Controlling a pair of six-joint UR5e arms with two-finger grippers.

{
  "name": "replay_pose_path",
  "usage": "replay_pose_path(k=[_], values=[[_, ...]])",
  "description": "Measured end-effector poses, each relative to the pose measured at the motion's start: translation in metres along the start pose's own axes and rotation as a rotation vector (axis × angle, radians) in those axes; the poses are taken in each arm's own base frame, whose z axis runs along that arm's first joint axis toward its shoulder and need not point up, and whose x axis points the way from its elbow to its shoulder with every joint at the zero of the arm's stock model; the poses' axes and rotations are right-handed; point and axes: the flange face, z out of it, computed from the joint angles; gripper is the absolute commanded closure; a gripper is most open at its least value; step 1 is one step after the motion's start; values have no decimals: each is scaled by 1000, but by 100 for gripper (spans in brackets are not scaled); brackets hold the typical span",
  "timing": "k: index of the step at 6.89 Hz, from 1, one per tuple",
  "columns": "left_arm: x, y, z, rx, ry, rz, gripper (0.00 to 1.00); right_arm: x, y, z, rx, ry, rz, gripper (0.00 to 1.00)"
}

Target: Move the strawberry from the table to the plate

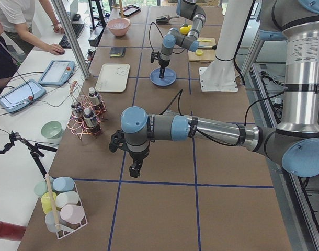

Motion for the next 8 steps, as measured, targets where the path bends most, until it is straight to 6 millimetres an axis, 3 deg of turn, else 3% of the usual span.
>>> replay_pose_path(k=[2, 3, 4, 5, 6, 7, 8], values=[[-1, 0, 1, -2, 0, -2, 0, 1, 4, 3, 4, 5, -7, 0], [-1, -1, 1, -2, -1, -1, 0, 5, -5, -6, 11, -8, -4, 0], [-2, -2, 3, -6, 0, -3, 0, 26, -33, -23, 13, -30, 2, 0], [-6, -1, 7, -14, 2, -11, 0, 70, -76, -42, 11, -50, -17, 0], [-8, -1, 10, -20, 4, -16, 0, 140, -125, -61, 2, -62, -65, 0], [-8, -2, 10, -16, 2, -11, 0, 225, -167, -78, -18, -68, -137, 0], [-9, -3, 10, -10, -2, -5, 0, 328, -197, -93, -38, -64, -237, 0]])
